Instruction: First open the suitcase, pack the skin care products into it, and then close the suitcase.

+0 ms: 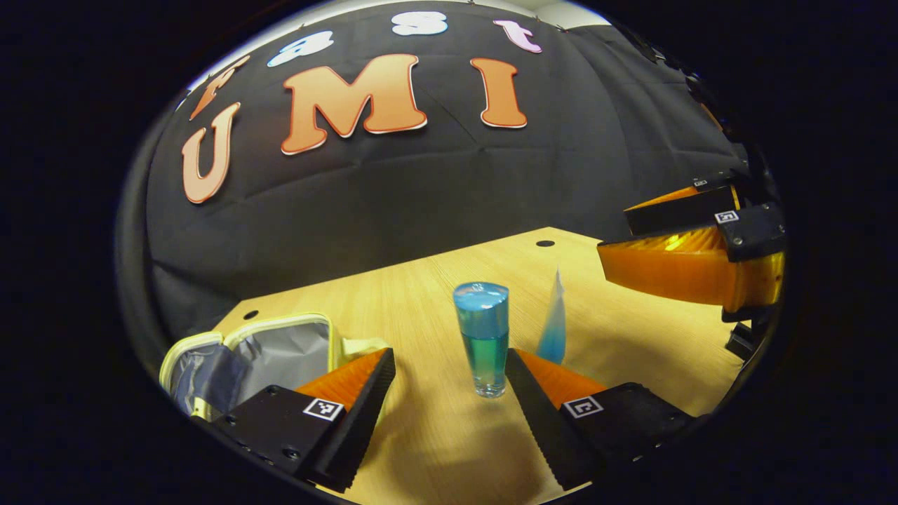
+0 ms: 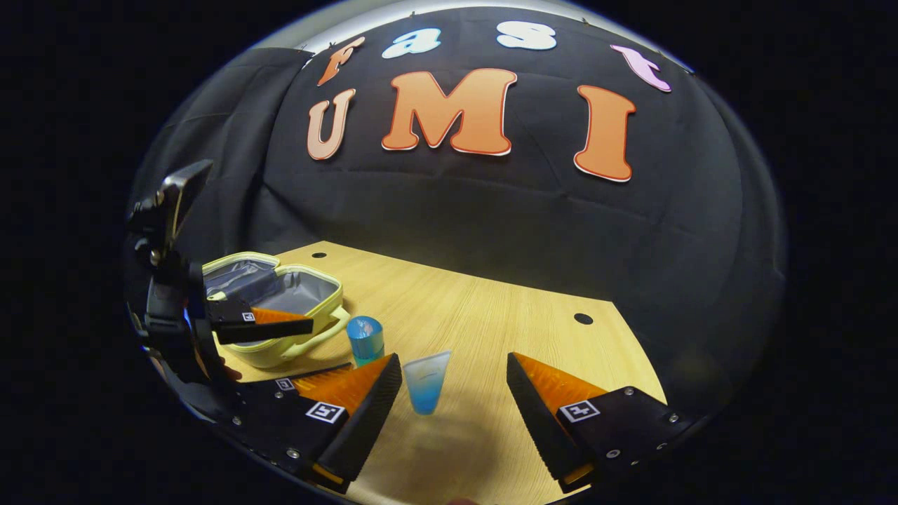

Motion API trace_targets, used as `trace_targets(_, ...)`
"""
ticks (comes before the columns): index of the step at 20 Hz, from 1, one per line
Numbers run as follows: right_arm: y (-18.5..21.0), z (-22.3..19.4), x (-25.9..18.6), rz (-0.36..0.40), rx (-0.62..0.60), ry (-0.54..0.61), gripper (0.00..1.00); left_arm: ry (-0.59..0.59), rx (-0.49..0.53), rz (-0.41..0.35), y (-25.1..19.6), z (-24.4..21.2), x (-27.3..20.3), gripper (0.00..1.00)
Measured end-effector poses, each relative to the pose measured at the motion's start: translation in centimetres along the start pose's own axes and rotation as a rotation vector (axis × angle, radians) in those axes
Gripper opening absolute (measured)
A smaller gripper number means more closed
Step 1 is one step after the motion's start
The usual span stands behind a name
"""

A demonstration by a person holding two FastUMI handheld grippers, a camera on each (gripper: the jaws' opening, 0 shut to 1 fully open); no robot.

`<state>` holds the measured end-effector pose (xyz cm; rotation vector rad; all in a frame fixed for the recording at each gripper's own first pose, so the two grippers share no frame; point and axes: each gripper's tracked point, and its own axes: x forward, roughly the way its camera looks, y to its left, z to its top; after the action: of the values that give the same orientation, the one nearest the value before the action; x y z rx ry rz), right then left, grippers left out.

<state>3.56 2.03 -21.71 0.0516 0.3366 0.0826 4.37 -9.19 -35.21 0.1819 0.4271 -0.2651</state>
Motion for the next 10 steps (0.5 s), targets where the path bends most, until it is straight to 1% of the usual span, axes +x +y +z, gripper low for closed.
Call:
trace_targets(3, -0.3, -1.3, 0.6, 0.008, 0.005, 0.012, 0.95, 0.013, -0.021, -0.023, -1.3, -0.7, 1.8, 0.97)
trace_targets(5, -0.4, -2.0, 1.0, 0.014, 0.001, 0.018, 0.95, 0.029, -0.048, -0.047, -2.1, -1.6, 3.4, 0.88)
trace_targets(6, -0.4, -2.2, 1.2, 0.016, -0.003, 0.021, 0.95, 0.037, -0.06, -0.061, -2.6, -1.8, 3.8, 0.81)
trace_targets(7, -0.4, -2.5, 1.2, 0.019, -0.008, 0.026, 0.96, 0.043, -0.074, -0.072, -3.1, -2.0, 4.4, 0.76)
trace_targets(8, -0.4, -2.8, 1.3, 0.027, -0.012, 0.03, 0.96, 0.047, -0.084, -0.086, -3.7, -2.1, 4.7, 0.67)
trace_targets(9, -0.4, -3.2, 1.4, 0.034, -0.018, 0.036, 0.96, 0.046, -0.079, -0.087, -3.9, -2.2, 4.7, 0.61)
trace_targets(10, -0.3, -3.6, 1.5, 0.042, -0.023, 0.044, 0.96, 0.04, -0.056, -0.083, -3.9, -2.1, 4.2, 0.46)
